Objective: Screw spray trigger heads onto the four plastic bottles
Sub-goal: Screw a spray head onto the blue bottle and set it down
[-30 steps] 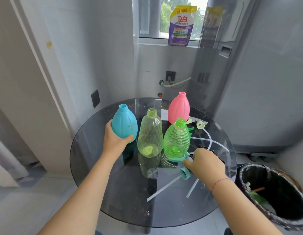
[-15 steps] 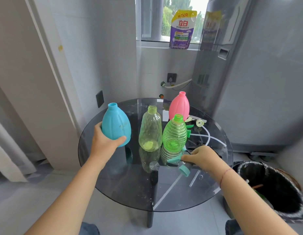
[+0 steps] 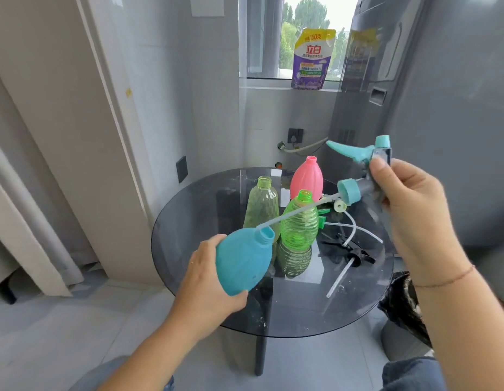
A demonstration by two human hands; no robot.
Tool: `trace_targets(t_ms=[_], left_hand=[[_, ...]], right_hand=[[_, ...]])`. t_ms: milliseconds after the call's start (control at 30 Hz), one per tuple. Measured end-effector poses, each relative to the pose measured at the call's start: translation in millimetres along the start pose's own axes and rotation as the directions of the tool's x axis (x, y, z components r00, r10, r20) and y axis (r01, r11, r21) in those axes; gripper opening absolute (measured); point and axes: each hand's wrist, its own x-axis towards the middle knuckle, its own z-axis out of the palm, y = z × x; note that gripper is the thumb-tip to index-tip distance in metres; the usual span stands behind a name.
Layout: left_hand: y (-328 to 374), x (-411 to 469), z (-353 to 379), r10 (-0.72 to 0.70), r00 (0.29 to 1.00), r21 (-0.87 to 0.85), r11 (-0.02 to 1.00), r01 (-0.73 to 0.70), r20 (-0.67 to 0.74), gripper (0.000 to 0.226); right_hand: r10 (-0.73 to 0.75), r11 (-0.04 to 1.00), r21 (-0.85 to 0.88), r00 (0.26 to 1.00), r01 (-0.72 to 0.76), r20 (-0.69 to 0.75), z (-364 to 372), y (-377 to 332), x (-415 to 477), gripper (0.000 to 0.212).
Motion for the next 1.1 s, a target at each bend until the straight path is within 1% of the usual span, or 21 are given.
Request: trace_targets(t_ms=[67, 133, 200, 300, 467, 533, 633, 700, 767, 833, 900, 933, 1000, 1033, 1100], left_hand=[[-0.8, 0.7, 0.7, 0.025, 1.000, 0.052, 0.998, -0.024, -0.007, 0.089], [-2.5, 1.6, 1.6, 0.025, 1.000, 0.078, 0.997, -0.023, -0.015, 0.090], [-4.0, 2.7, 3.1, 0.021, 0.999, 0.098, 0.995, -0.018, -0.025, 0.090], [-5.0, 5.9, 3.8, 0.004, 0.999, 0.115, 0.993, 0.002, -0.044, 0.091], [-4.3, 9.3, 5.2, 0.006, 0.999, 0.126, 0.992, -0.001, -0.034, 0.092], [0.4, 10.3, 7.5, 0.028, 1.000, 0.117, 0.993, -0.027, -0.006, 0.092], [11.3, 11.1, 13.0, 0.056, 0.995, 0.028, 0.998, -0.059, 0.079, 0.092], [15.6, 11.3, 14.5, 0.032, 0.989, -0.089, 0.996, -0.020, 0.142, 0.090], [16.8, 11.9, 12.8, -0.008, 0.975, -0.207, 0.977, 0.056, 0.224, 0.088], [16.2, 13.3, 8.2, -0.027, 0.947, -0.293, 0.948, 0.126, 0.319, 0.088], [17.0, 15.8, 3.2, -0.025, 0.904, -0.352, 0.916, 0.192, 0.427, 0.087], [16.7, 17.5, 1.2, -0.011, 0.871, -0.394, 0.889, 0.233, 0.491, 0.086], [15.0, 19.8, -1.8, 0.060, 0.781, -0.488, 0.810, 0.326, 0.622, 0.083], [14.4, 20.4, -3.9, 0.096, 0.735, -0.509, 0.781, 0.363, 0.671, 0.081], [13.8, 21.5, -7.2, 0.151, 0.648, -0.511, 0.754, 0.413, 0.746, 0.077]], right_hand=[[-0.092, 0.993, -0.072, 0.995, 0.089, -0.043, 2.7, -9.9, -5.4, 0.018], [-0.136, 0.982, -0.141, 0.990, 0.129, -0.047, 5.1, -13.6, -8.8, 0.016], [-0.136, 0.975, -0.184, 0.990, 0.126, -0.046, 5.4, -13.2, -9.8, 0.015], [-0.121, 0.973, -0.202, 0.992, 0.110, -0.046, 3.6, -10.0, -8.5, 0.016], [-0.147, 0.956, -0.258, 0.989, 0.139, -0.013, 3.3, 0.0, -5.3, 0.006], [-0.169, 0.948, -0.265, 0.984, 0.176, 0.049, 10.5, 6.8, -6.6, 0.005], [-0.141, 0.951, -0.237, 0.963, 0.196, 0.231, 30.4, 21.9, -14.9, 0.010], [-0.084, 0.964, -0.212, 0.937, 0.163, 0.339, 39.8, 31.4, -19.3, 0.005], [-0.004, 0.983, -0.168, 0.921, 0.075, 0.390, 39.8, 40.6, -17.4, 0.021], [0.054, 0.996, -0.090, 0.904, -0.017, 0.424, 37.5, 45.2, -15.1, 0.022], [0.098, 0.995, -0.059, 0.883, -0.080, 0.459, 35.3, 47.8, -13.6, 0.021], [0.115, 0.993, -0.065, 0.869, -0.095, 0.481, 33.4, 48.8, -12.7, 0.021], [0.127, 0.992, -0.087, 0.830, -0.095, 0.543, 28.4, 48.0, -10.4, 0.020], [0.126, 0.991, -0.100, 0.808, -0.084, 0.576, 25.3, 45.5, -9.0, 0.020], [0.115, 0.992, -0.113, 0.746, -0.053, 0.657, 19.2, 40.5, -6.8, 0.023]])
